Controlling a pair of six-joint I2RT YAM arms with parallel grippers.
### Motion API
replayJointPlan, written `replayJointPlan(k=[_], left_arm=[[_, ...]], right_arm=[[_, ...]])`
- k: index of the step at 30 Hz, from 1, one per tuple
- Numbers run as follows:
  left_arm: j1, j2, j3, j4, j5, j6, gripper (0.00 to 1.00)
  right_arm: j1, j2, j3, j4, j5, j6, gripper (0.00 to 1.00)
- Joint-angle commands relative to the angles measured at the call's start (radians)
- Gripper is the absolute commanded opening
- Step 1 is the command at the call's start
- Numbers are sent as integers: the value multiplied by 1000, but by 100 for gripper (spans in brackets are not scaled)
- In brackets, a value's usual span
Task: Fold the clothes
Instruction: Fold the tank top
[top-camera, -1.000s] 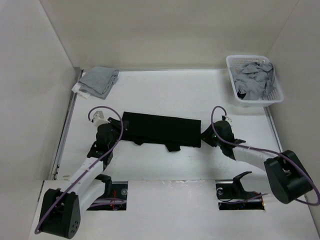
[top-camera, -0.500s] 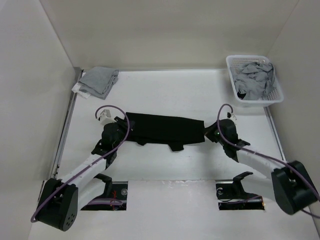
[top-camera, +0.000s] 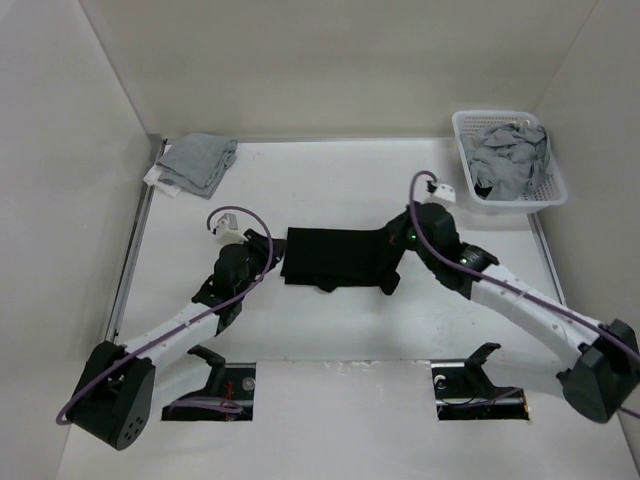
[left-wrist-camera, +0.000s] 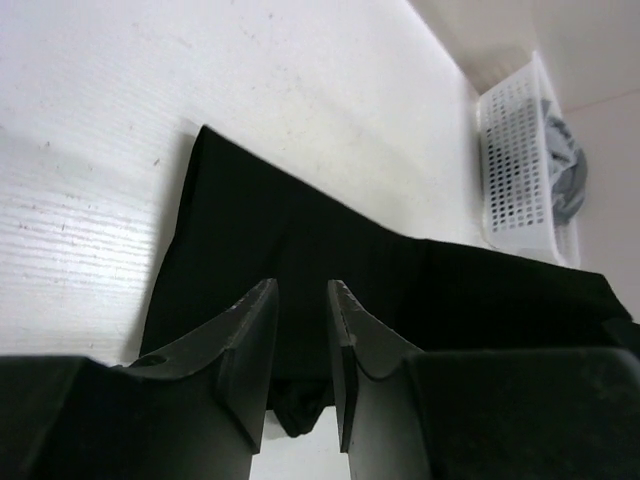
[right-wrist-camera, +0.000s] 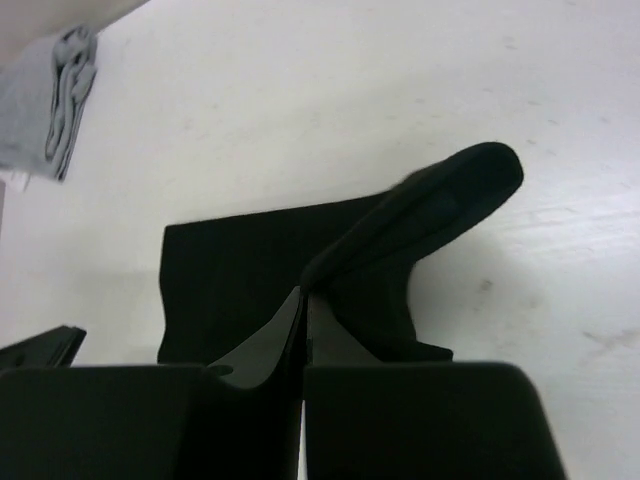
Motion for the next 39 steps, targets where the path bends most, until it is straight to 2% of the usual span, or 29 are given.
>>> replayJointPlan(k=[1, 6, 13, 15, 19, 21, 25, 29, 32, 36, 39], left_arm=[[29, -85, 10, 44, 6, -7, 25], [105, -192, -21, -20, 52, -16, 25], [244, -332, -58, -116, 119, -44, 26], [293, -347, -64, -128, 153, -52, 26], [368, -357, -73, -128, 217, -73, 26], [378, -348, -73, -122, 228, -76, 26], [330, -302, -60, -90, 213, -78, 26], [199, -193, -37, -1, 159, -75, 26], [73, -73, 3, 64, 118, -62, 26], [-24, 97, 26, 146, 72, -47, 26], [-35, 229, 10, 209, 72, -56, 26]], right_arm=[[107, 139, 155, -59, 88, -102, 0], [265, 399, 404, -137, 134, -128, 1], [401, 751, 761, -285, 135, -116, 3], [418, 840, 846, -314, 122, -101, 9], [445, 921, 923, -302, 82, -49, 34], [450, 878, 886, -268, 67, -44, 38], [441, 702, 680, -136, 67, -50, 38], [344, 574, 452, 41, 6, -46, 20], [264, 589, 377, 160, -166, -53, 7], [195, 629, 290, 359, -280, -41, 6], [139, 681, 257, 477, -364, 6, 6]])
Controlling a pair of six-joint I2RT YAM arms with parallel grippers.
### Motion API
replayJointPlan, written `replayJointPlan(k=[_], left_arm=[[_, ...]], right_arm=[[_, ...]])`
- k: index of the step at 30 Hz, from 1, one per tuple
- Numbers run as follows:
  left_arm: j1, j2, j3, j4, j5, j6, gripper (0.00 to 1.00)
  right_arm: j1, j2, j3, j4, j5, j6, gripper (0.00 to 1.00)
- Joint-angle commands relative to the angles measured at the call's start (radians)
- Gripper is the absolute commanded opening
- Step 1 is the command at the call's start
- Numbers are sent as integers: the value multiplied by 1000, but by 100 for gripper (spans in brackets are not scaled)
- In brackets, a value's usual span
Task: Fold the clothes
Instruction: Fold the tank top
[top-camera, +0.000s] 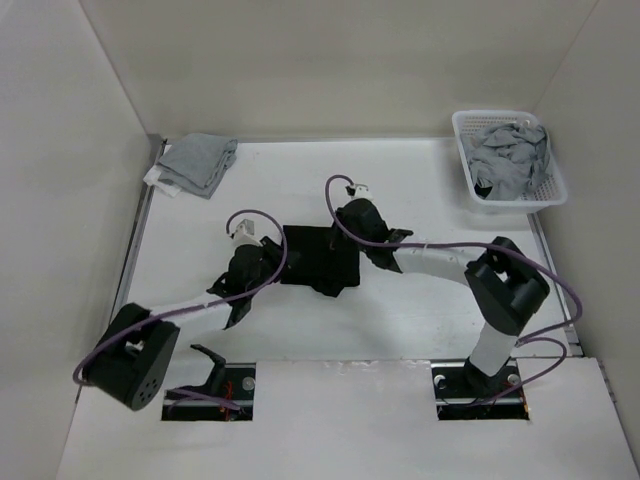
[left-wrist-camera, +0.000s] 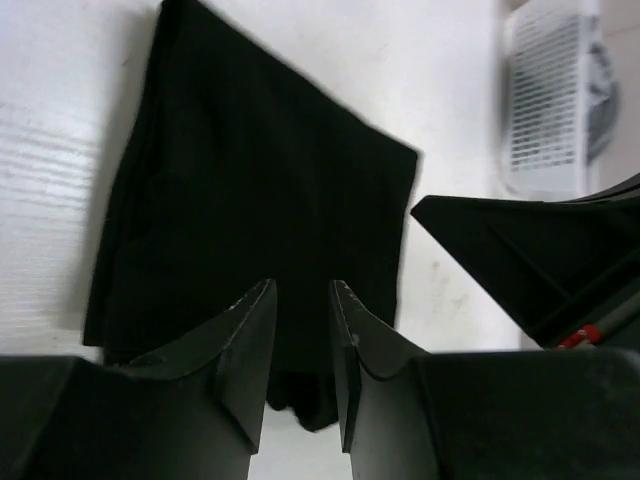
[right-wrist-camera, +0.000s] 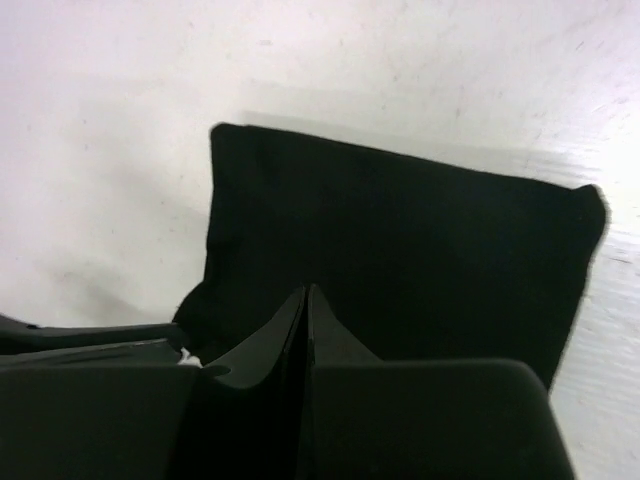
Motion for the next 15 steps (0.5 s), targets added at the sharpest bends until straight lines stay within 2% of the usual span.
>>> replayJointPlan(k=[1, 4, 8, 11, 15], left_arm=[[-7, 102, 8, 143, -35, 6, 26], [-4, 136, -37, 168, -41, 4, 25], [14, 77, -103, 158, -47, 9, 25], [42, -9, -135, 121, -36, 14, 26], [68, -199, -123, 3, -45, 47, 31]], right_arm=[[-45, 57, -23, 246, -172, 60, 6], [-86, 116, -32, 310, -233, 119, 6], [-140, 174, -48, 354, -230, 181, 6], [-180, 185, -57, 354, -224, 224, 6], [-200, 81, -86, 360, -235, 210, 14]])
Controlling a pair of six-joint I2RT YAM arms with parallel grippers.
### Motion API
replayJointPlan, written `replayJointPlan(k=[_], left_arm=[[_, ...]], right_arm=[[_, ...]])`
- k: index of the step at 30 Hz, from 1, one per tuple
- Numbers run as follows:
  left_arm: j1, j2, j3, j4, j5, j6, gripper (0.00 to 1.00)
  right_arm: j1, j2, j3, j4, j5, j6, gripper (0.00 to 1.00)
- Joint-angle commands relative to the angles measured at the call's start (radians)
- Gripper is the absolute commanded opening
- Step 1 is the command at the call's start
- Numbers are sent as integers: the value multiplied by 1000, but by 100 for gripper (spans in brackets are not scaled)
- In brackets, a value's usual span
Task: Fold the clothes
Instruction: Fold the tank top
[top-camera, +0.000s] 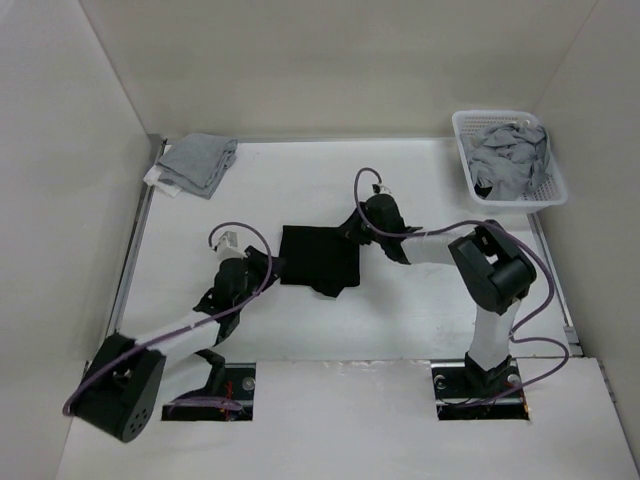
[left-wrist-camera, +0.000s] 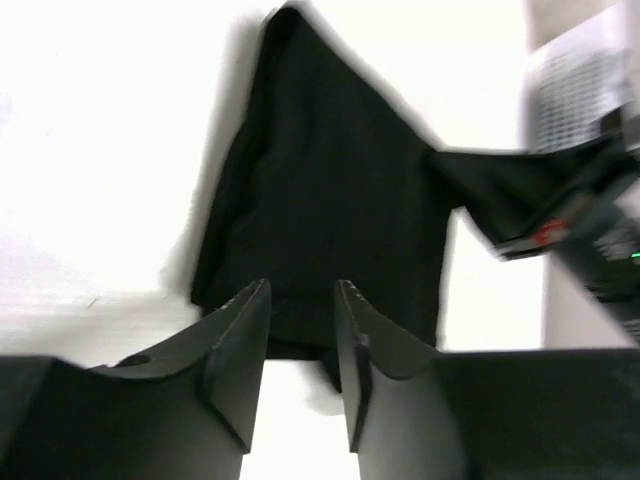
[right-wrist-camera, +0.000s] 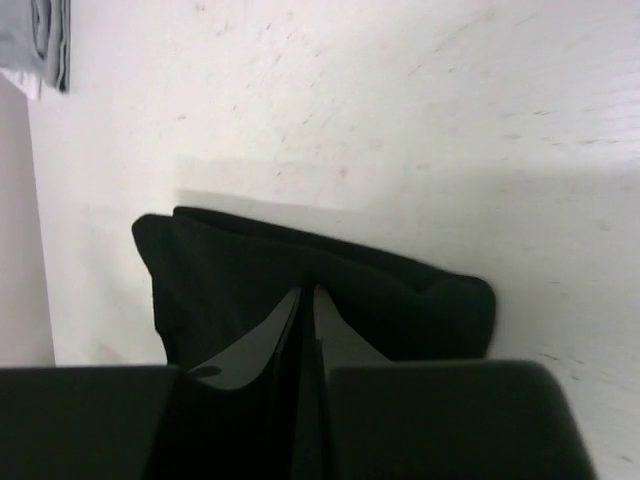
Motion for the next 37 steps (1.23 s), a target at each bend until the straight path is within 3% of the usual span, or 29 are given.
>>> replayJointPlan(k=[1, 7, 16, 22, 37], left_arm=[[24, -176, 28, -66, -25, 54, 33], [98, -333, 150, -318, -126, 197, 46], [300, -269, 232, -526, -129, 217, 53], [379, -184, 258, -565, -131, 212, 52], [370, -178, 217, -496, -210, 240, 54]], right_arm=[[-8, -141, -26, 90, -28, 6, 17], [-49, -437, -159, 63, -16, -83, 36], [-137, -801, -397, -46, 247, -166, 56], [-132, -783, -506, 80, 341, -136, 58], [-114, -703, -500, 104, 346, -133, 57]])
